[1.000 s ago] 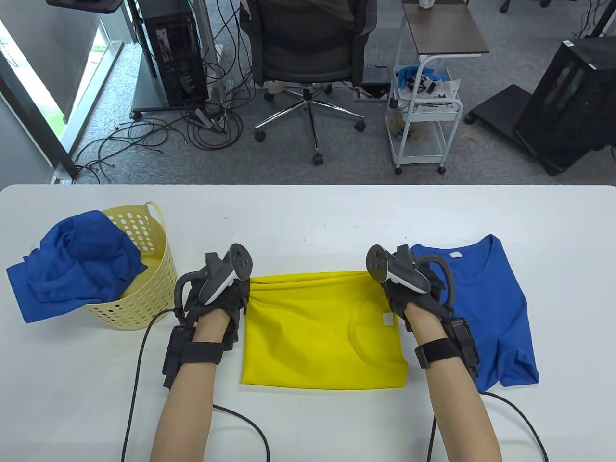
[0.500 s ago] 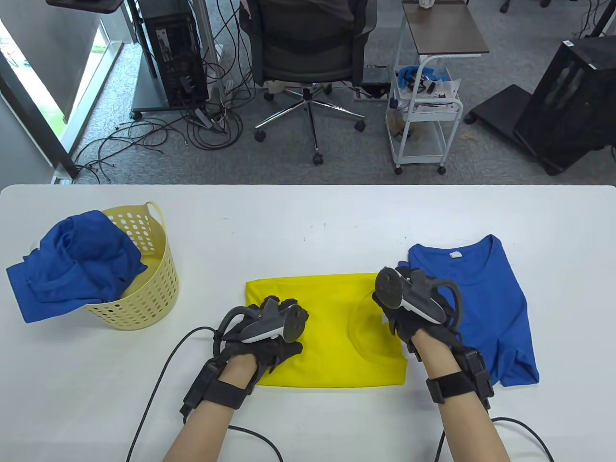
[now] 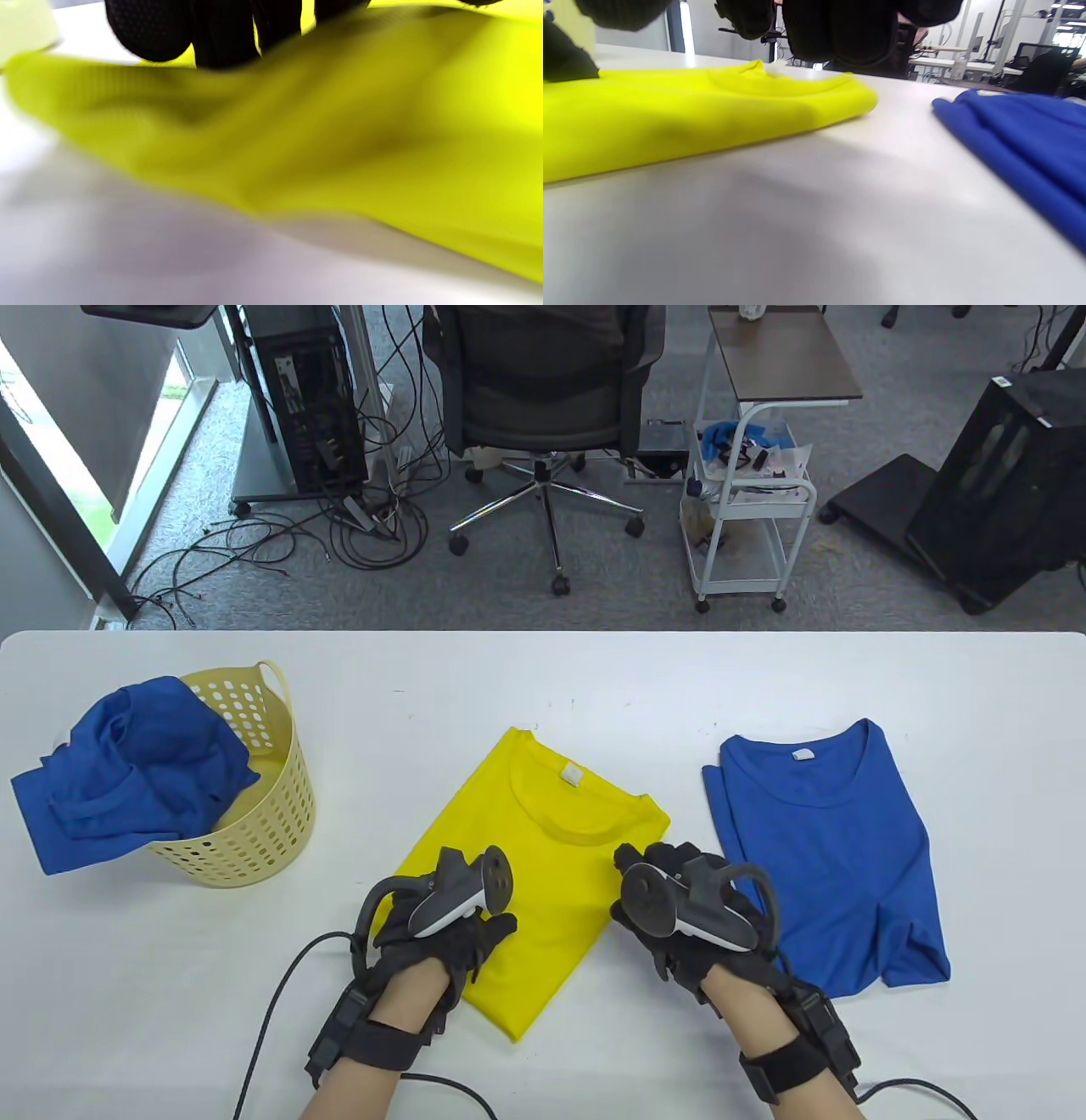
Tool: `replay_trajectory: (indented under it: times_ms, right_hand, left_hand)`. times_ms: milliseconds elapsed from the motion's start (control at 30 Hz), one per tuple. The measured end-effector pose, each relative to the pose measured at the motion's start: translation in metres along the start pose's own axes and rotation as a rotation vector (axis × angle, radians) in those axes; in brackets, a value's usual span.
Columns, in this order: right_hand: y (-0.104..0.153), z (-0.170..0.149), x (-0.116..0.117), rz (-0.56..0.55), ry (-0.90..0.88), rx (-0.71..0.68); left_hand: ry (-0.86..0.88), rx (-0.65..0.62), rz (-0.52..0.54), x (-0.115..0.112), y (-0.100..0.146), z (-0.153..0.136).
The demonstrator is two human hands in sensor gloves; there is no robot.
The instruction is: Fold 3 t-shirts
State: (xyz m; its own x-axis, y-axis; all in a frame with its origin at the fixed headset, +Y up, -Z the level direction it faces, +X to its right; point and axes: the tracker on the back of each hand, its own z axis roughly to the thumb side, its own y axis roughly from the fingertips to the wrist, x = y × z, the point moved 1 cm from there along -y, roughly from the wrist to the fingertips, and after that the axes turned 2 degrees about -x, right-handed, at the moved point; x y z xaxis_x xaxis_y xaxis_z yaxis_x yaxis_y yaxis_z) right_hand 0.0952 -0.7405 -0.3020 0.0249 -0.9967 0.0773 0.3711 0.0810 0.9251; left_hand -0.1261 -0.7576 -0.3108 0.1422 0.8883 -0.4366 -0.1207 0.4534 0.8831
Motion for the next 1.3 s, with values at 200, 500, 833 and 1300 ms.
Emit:
replay_trajectory:
  times_ms: [200, 500, 833, 1300]
  right_hand:
    - [0.000, 0.011, 0.037, 0.211, 0.132, -0.069]
    - [0.007, 0.006, 0.031, 0.334, 0.000, -0.118]
    - [-0.006, -0.054, -0.004, 0.053, -0.161, 0.277]
    - [-0.074, -0.007, 0.026, 0.187, -0.066, 0.344]
  left_hand:
    - [0.068, -0.040, 0.224, 0.011, 0.006, -0.013]
    - [0.101, 0.219, 0.157, -0.008, -0.011, -0.067]
    - [0.183, 0.328, 0.032, -0.005, -0.025, -0.060]
    - [0.141, 0.341, 0.096, 0.004, -0.047, -0.052]
